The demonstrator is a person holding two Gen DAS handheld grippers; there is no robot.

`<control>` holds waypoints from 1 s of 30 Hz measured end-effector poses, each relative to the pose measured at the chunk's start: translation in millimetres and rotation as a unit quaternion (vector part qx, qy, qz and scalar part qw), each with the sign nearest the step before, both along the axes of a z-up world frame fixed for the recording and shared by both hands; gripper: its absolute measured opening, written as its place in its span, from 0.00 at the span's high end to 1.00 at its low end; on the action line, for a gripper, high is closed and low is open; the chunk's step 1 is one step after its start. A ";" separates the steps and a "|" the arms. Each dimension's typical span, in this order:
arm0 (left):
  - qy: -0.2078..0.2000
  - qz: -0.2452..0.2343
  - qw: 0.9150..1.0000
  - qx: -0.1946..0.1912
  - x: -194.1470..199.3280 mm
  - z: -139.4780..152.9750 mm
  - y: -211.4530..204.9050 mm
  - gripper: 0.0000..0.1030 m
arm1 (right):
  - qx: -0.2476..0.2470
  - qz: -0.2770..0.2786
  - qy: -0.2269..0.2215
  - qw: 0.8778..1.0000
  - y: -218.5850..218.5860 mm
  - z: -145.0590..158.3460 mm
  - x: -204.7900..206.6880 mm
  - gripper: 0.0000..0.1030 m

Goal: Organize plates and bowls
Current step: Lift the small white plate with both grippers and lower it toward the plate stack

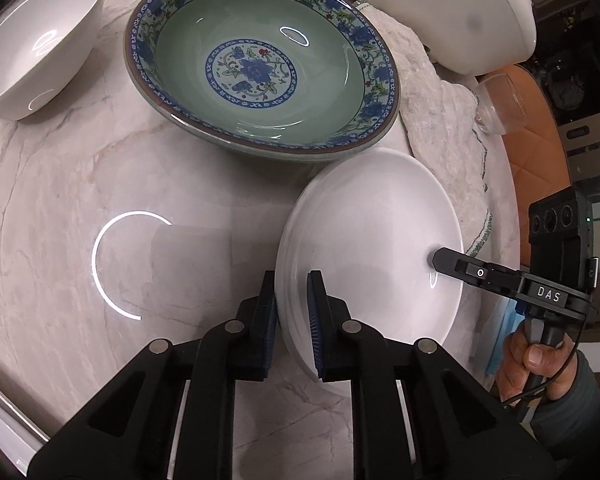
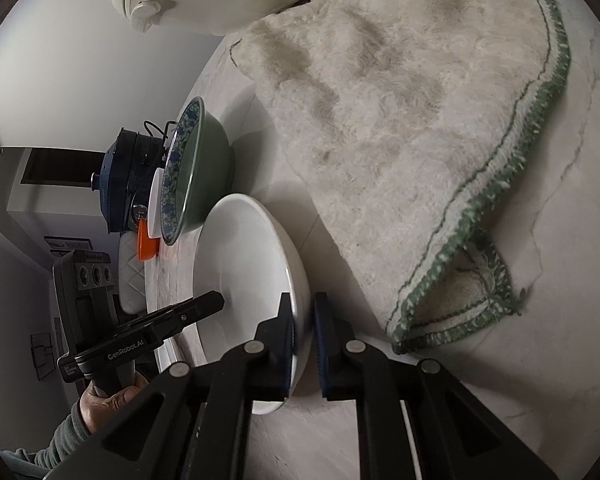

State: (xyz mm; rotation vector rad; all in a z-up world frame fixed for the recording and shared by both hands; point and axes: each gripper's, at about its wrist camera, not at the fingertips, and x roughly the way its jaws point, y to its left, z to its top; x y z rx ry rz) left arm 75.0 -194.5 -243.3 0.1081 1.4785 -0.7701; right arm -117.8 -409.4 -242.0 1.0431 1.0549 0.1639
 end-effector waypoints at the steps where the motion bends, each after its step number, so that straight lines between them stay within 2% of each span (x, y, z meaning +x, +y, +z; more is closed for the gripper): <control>1: 0.000 0.001 1.000 -0.002 -1.9 1.0 1.0 0.87 | -0.001 0.001 0.000 1.000 0.7 1.0 0.1 0.88; 13: -0.009 0.028 0.999 -0.033 -28.7 36.5 35.4 0.87 | -0.018 0.022 -0.011 1.000 22.5 30.1 -2.8 0.88; 19: -0.030 0.046 0.997 -0.052 -41.7 75.3 66.2 0.87 | -0.021 0.034 -0.023 0.999 44.9 54.8 -3.3 0.88; 25: -0.054 0.084 0.992 -0.077 -49.8 120.3 122.6 0.87 | -0.028 0.070 -0.057 0.996 83.5 96.3 3.7 0.88; 30: -0.062 0.130 0.987 -0.078 -57.3 137.3 196.3 0.87 | -0.029 0.112 -0.077 0.990 134.5 115.1 24.4 0.88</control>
